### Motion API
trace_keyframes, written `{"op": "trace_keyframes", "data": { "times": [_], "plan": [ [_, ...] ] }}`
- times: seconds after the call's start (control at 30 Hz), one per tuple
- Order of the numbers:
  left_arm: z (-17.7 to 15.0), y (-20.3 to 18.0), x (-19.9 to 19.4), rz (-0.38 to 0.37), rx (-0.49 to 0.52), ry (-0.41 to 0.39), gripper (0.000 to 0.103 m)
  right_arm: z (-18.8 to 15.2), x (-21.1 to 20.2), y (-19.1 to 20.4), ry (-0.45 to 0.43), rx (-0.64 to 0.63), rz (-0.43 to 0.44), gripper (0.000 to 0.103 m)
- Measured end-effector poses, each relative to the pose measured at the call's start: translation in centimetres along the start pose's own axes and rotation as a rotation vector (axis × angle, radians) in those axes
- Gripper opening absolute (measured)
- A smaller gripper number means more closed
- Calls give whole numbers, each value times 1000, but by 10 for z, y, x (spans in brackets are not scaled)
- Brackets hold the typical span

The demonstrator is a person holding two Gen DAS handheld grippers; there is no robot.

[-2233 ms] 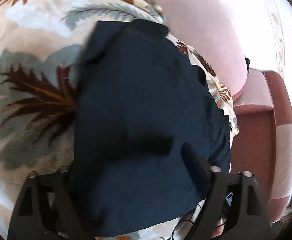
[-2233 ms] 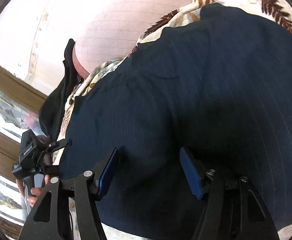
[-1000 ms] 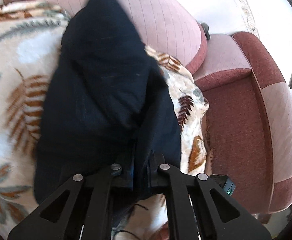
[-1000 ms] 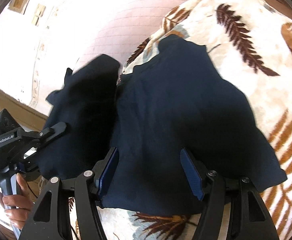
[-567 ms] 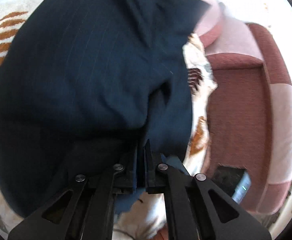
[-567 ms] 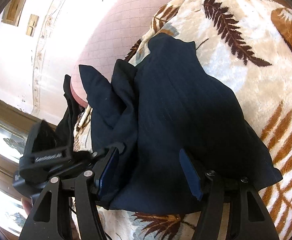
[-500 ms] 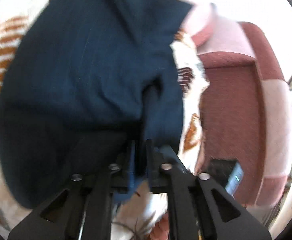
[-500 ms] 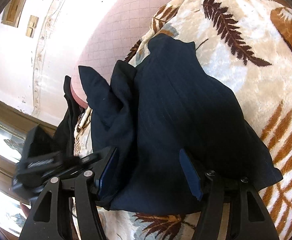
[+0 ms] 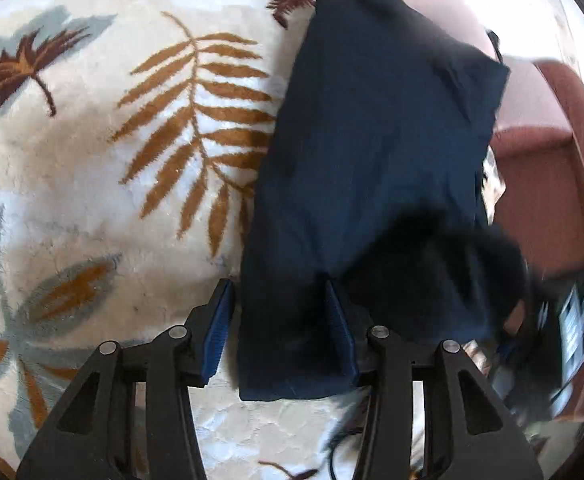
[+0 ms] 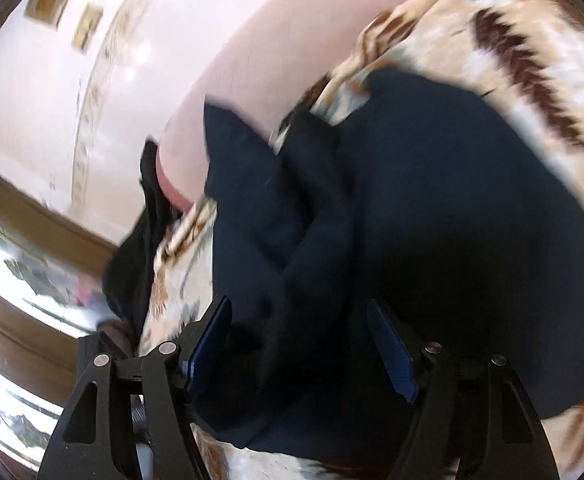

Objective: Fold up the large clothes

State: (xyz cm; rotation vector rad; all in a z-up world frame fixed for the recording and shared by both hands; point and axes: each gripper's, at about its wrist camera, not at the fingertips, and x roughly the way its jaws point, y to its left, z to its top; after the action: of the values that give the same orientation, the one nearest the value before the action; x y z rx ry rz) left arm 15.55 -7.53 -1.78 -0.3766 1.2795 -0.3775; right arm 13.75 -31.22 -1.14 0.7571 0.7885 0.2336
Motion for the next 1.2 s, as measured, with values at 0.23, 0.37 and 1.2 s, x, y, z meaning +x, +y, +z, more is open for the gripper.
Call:
{"op": "trace_keyframes", "data": {
  "times": [0.23, 0.37, 1.2],
  "plan": [
    [-4, -8, -32, -37, 31, -45, 43, 1, -24, 49, -46, -311, -84, 5],
    [-7, -25, -47, -40, 68, -87, 46, -1, -64, 42, -119, -319, -110, 5],
    [19, -82, -9, 77, 169, -46, 51, 86, -50, -28, -97, -128, -289, 32]
  ]
}}
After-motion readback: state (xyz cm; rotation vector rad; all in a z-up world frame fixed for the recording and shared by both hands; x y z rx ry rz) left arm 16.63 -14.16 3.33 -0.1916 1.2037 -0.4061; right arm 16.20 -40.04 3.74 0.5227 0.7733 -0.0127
